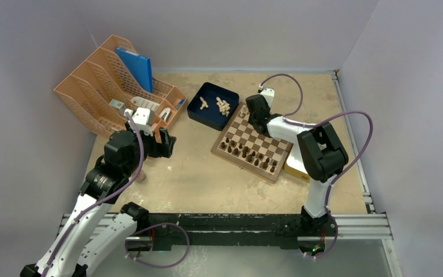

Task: Set up the chess pieces on the board
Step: Place the chess piece on the chessboard.

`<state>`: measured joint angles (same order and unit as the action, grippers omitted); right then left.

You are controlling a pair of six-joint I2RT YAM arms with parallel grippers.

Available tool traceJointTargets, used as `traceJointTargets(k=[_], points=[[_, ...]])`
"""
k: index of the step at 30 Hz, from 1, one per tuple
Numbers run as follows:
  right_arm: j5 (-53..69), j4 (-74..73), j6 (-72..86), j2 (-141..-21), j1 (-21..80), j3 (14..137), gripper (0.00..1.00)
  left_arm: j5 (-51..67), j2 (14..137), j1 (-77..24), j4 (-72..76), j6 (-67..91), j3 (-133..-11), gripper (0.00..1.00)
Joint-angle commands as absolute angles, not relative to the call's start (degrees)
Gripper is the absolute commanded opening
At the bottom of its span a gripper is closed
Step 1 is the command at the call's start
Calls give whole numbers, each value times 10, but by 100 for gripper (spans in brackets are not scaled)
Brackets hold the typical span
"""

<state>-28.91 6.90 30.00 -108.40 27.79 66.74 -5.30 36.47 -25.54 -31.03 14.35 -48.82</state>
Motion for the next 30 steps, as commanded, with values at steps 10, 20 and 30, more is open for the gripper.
traceJointTargets(k=[10, 20, 30], points=[[-290, 76, 305, -1091, 280, 693, 19, -53, 358, -255, -294, 144, -485, 78], [-291, 72, 308, -1088, 280, 695, 27, -54, 358, -255, -296, 144, -486, 78], [-308, 34, 293, -1055, 279, 726, 30, -58, 357, -255, -296, 145, -485, 78]])
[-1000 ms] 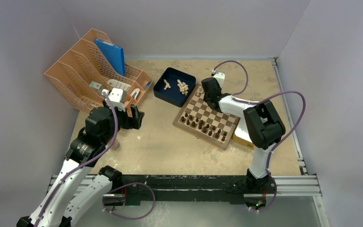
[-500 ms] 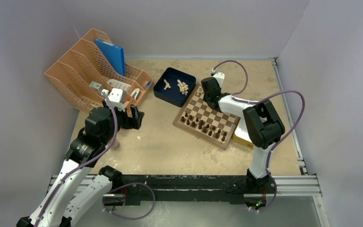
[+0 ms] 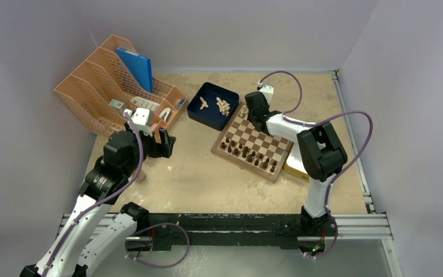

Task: Set up the chess pieces on the board
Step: Place the chess piece on the chessboard, then pick up the chess piece from the storage box.

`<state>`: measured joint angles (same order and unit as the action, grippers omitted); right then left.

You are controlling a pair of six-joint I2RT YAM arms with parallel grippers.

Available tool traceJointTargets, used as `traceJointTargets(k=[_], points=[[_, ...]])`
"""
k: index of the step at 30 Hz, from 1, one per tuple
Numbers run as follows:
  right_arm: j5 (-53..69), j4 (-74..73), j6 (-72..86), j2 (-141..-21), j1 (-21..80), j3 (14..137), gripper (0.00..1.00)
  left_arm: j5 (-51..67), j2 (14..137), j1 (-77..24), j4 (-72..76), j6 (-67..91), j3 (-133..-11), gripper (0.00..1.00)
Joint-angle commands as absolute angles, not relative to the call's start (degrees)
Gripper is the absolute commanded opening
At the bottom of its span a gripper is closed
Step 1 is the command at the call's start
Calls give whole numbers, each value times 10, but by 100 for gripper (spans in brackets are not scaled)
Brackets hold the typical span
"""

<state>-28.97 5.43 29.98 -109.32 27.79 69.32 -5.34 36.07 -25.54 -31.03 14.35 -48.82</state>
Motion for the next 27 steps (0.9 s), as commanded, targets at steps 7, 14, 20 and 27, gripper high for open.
traceJointTargets(k=[7, 14, 20, 27], points=[[-320, 8, 290, -1025, 279, 748, 31, -59, 359, -255, -296, 144, -485, 78], [-248, 50, 238, -1030, 294, 796, 31, -60, 357, -255, -296, 144, -485, 78], [-212, 43, 181, -1098, 338, 892, 31, -64, 357, -255, -297, 145, -485, 78], [-160, 68, 142, -1185, 363, 978, 32, -67, 359, -255, -297, 144, -484, 78]])
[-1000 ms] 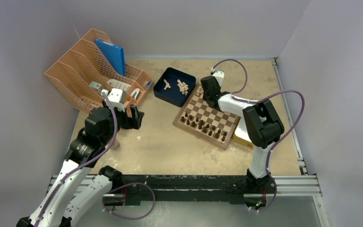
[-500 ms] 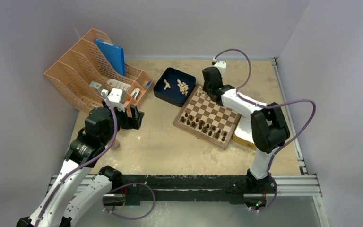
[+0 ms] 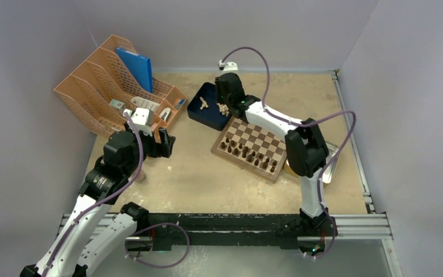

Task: Set up the chess pieces on the board
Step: Pick up the chess piece from the storage box.

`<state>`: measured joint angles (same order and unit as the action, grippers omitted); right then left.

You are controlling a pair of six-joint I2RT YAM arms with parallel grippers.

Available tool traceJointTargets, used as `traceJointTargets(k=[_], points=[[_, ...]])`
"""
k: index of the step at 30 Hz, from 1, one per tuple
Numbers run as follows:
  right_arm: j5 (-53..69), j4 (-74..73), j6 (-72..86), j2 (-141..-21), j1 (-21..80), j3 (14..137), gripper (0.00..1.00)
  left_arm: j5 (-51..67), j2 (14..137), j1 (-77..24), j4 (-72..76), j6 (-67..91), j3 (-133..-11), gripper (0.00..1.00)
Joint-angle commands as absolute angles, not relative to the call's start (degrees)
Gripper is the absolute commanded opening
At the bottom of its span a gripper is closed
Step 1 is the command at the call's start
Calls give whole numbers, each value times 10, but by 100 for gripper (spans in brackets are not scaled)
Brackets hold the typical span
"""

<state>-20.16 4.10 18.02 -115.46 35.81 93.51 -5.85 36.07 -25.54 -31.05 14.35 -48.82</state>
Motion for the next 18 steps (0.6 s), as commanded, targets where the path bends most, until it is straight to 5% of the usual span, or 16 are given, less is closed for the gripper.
traceJointTargets(k=[1, 10, 18], points=[[-150, 76, 139, -1199, 364, 990, 32, -68, 360, -255, -296, 144, -485, 78], [-118, 43, 121, -1356, 376, 1147, 35, -68, 363, -255, -296, 143, -484, 78], [-138, 70, 80, -1397, 381, 1166, 38, -72, 362, -255, -296, 143, -484, 78]])
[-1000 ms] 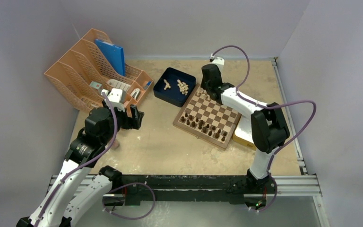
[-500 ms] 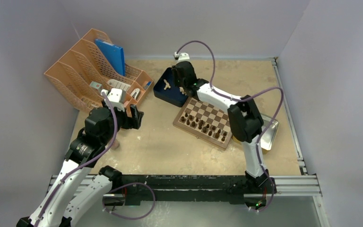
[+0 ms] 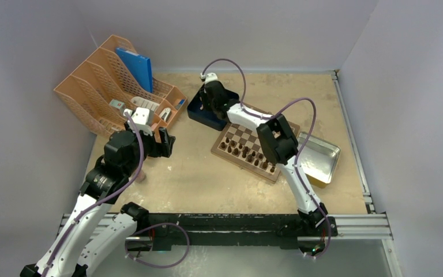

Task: Set up the chess pieces on the board
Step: Pick up the chess piece from the storage box.

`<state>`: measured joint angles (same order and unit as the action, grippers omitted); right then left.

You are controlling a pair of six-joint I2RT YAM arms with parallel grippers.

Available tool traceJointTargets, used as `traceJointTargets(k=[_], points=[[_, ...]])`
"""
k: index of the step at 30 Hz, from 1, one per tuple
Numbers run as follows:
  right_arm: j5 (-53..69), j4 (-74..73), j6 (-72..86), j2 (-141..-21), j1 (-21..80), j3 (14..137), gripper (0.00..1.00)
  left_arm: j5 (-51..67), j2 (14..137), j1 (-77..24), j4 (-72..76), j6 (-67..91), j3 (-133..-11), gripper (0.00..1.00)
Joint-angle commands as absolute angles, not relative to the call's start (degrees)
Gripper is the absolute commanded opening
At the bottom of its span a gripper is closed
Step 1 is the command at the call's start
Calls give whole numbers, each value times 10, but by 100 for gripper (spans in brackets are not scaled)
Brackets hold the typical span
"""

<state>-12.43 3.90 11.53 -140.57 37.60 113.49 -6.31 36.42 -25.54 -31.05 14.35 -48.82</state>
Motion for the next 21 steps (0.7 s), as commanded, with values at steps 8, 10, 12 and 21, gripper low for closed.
traceJointTargets(k=[8, 10, 12, 21], points=[[-119, 80, 62, -1429, 384, 1174, 39, -71, 361, -255, -296, 144, -484, 78], [-127, 80, 56, -1435, 386, 1178, 39, -72, 360, -255, -297, 144, -484, 78], [-137, 80, 51, -1442, 386, 1184, 39, -71, 359, -255, -296, 144, -485, 78], [-158, 86, 29, -1468, 387, 1205, 28, -76, 359, -255, -298, 145, -485, 78]])
